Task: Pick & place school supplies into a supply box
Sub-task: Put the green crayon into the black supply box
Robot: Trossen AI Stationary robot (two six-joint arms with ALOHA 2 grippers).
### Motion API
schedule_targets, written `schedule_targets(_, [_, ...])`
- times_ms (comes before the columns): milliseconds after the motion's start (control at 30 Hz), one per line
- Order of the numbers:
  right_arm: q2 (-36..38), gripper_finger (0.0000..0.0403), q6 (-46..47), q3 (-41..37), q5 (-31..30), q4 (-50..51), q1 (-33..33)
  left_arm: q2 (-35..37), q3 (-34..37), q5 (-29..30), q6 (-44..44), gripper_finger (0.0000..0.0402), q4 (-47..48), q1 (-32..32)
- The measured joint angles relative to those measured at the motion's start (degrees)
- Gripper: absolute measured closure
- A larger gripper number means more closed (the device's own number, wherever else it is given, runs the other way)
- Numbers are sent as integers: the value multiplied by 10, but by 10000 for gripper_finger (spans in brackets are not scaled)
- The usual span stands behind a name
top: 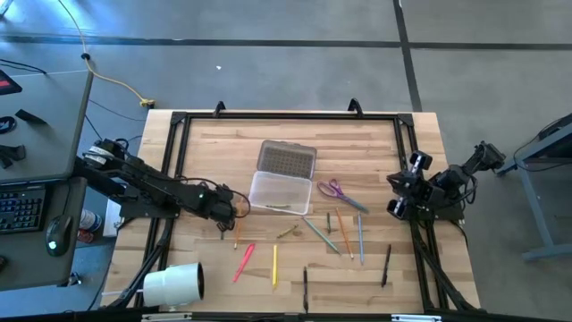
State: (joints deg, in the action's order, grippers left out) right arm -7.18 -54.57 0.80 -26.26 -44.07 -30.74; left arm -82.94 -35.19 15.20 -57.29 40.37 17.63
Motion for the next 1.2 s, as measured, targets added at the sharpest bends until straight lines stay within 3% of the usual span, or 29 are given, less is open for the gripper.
schedule_targets(133, [0,402,-10,0,0,-6,0,0,1,-9,2,259,-28,0])
schedule_targets(400, [0,402,-14,0,0,-11,0,-2,1,-9,16,352,-82,0])
schedule_targets(500, [0,402,-14,0,0,-11,0,-2,0,-9,16,366,-91,0])
schedule_targets(867, [0,402,-11,0,0,-10,0,-3,2,6,60,271,-125,0])
schedule_targets(1067, [0,402,-10,0,0,-10,0,-2,13,7,60,266,-143,0])
schedule_targets(1200, [0,402,-10,0,1,-10,0,-1,23,9,61,297,-159,0])
